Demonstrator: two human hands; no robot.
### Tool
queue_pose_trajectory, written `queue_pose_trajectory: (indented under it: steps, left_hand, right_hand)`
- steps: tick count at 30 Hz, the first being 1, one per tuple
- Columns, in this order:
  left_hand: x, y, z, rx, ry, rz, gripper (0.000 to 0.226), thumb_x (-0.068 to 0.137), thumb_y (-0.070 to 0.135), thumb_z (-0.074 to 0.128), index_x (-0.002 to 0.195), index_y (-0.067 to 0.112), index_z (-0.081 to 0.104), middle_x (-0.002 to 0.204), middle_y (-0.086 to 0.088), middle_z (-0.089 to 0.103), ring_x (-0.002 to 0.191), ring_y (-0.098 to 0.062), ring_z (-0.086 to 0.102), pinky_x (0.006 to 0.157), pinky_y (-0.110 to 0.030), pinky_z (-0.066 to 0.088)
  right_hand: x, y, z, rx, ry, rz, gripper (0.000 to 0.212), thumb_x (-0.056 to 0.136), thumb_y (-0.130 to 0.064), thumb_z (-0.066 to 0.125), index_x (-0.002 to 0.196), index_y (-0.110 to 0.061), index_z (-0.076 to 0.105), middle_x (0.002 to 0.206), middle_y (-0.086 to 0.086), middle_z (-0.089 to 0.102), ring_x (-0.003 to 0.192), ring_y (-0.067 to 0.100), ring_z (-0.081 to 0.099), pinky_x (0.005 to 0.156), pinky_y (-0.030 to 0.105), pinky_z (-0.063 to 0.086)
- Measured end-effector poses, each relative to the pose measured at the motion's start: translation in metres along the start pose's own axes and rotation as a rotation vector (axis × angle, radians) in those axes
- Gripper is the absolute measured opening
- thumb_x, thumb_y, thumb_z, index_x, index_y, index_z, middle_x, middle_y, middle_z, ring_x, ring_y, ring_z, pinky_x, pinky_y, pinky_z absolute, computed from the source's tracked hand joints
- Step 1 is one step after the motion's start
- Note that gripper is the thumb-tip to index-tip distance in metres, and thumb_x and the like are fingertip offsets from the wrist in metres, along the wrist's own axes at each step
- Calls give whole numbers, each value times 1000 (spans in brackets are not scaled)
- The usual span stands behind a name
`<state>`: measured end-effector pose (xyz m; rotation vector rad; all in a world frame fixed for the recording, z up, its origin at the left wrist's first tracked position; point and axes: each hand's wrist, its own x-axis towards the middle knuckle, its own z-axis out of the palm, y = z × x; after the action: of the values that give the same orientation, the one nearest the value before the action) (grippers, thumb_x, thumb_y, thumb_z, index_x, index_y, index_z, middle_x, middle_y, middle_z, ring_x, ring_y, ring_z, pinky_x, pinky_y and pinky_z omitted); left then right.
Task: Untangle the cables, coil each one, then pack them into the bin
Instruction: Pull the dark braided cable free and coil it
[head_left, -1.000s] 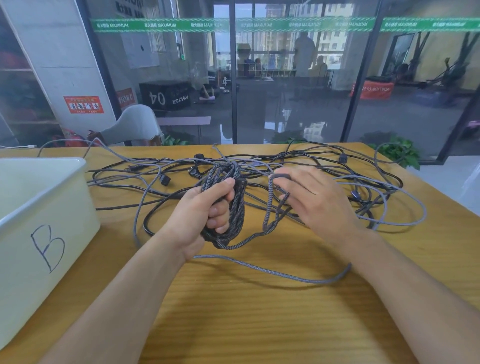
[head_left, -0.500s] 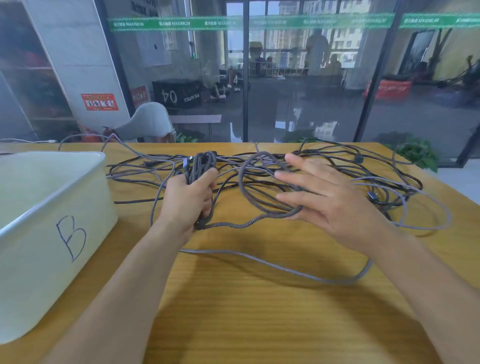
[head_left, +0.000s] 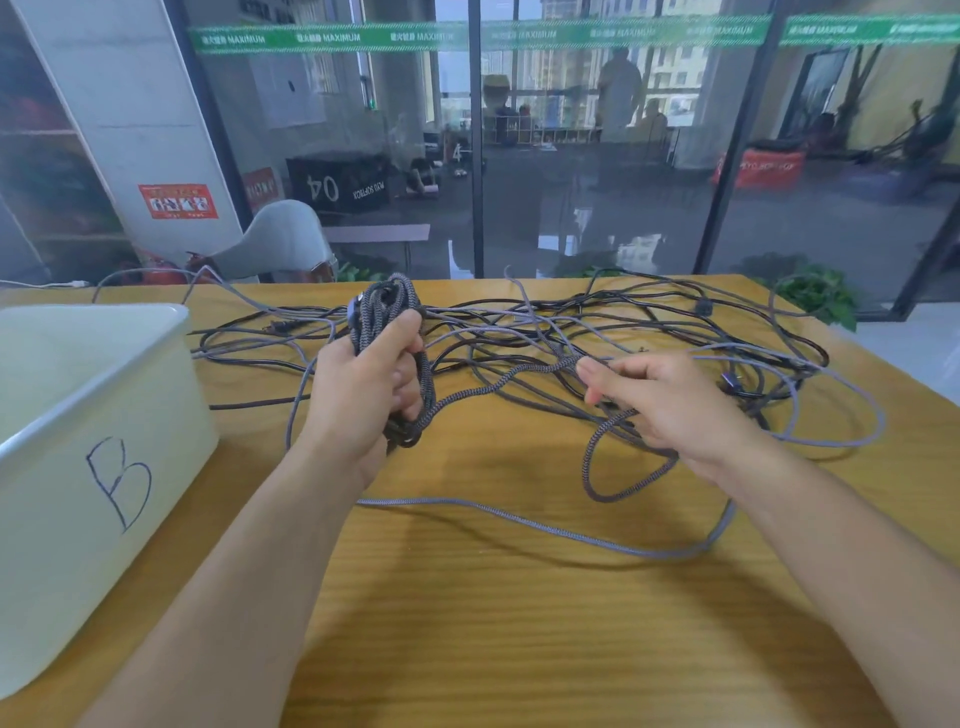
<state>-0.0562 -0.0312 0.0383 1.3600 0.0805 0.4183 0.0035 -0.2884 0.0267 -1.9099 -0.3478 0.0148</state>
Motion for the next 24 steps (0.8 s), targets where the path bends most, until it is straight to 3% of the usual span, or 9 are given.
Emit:
queue_pose_trajectory:
  steps: [3, 5, 8, 12, 14, 16, 19, 22, 24]
  left_hand:
    - [0, 0, 0, -23, -25, -17, 31, 103, 25, 61, 74, 15, 56, 50, 4, 32, 44, -14, 25, 49, -30, 26]
    - [0, 2, -1, -58, -54, -25, 31, 103, 25, 59, 73, 16, 57, 49, 6, 32, 44, -13, 25, 49, -30, 26]
    - [0, 6, -1, -140, -111, -34, 32, 105, 28, 55, 75, 17, 56, 49, 8, 29, 44, -11, 23, 48, -26, 26]
    - [-3, 10, 3, -204, -189, -48, 33, 106, 30, 50, 75, 19, 53, 50, 9, 24, 43, -10, 22, 46, -24, 27]
    - [-5, 13, 3, -228, -223, -53, 34, 106, 30, 48, 74, 19, 51, 49, 10, 23, 42, -8, 21, 45, -22, 27]
    - [-7, 16, 2, -269, -262, -43, 35, 106, 30, 45, 73, 20, 51, 49, 11, 20, 41, -7, 20, 44, -21, 28]
    - [-11, 17, 4, -320, -376, -29, 36, 105, 31, 45, 71, 21, 51, 47, 13, 20, 38, -5, 21, 43, -21, 27]
    - [-18, 16, 8, -327, -526, -27, 37, 103, 31, 45, 68, 22, 53, 45, 14, 21, 35, -2, 25, 41, -22, 26]
    - [-21, 16, 9, -313, -602, -28, 34, 100, 29, 50, 67, 22, 54, 46, 12, 19, 34, -1, 27, 40, -21, 26]
  right_hand:
    - [1, -2, -1, 7, -109, 131, 53, 84, -60, 71, 73, -8, 73, 66, 10, 32, 42, 14, 17, 44, 25, 12]
    - [0, -3, -4, 26, -168, 159, 56, 82, -61, 69, 74, -6, 71, 55, -2, 29, 41, 13, 20, 46, 27, 15]
    - [0, 0, -12, 207, -232, 133, 52, 81, -61, 67, 73, -10, 72, 54, -5, 23, 42, 10, 21, 46, 23, 20]
    - [7, 7, -16, 446, -139, 69, 38, 81, -54, 67, 68, -19, 74, 68, -5, 48, 48, 7, 26, 54, 24, 16]
    - [8, 4, -22, 305, -165, 95, 38, 83, -51, 67, 66, -17, 73, 71, -1, 50, 49, 10, 23, 53, 25, 17]
    - [6, -2, -30, -44, -195, 149, 42, 84, -55, 71, 68, -16, 75, 69, -1, 54, 48, 12, 26, 55, 26, 22]
    - [5, -2, -30, -448, -171, 153, 45, 83, -65, 72, 69, -23, 79, 58, -12, 59, 54, 5, 50, 63, 26, 33]
    - [8, -1, -16, -626, -140, 97, 48, 82, -69, 71, 62, -25, 77, 49, -4, 41, 48, 12, 38, 51, 26, 30]
    - [9, -1, -10, -725, -117, 75, 50, 84, -69, 69, 61, -25, 75, 44, -7, 42, 44, 12, 39, 50, 27, 32]
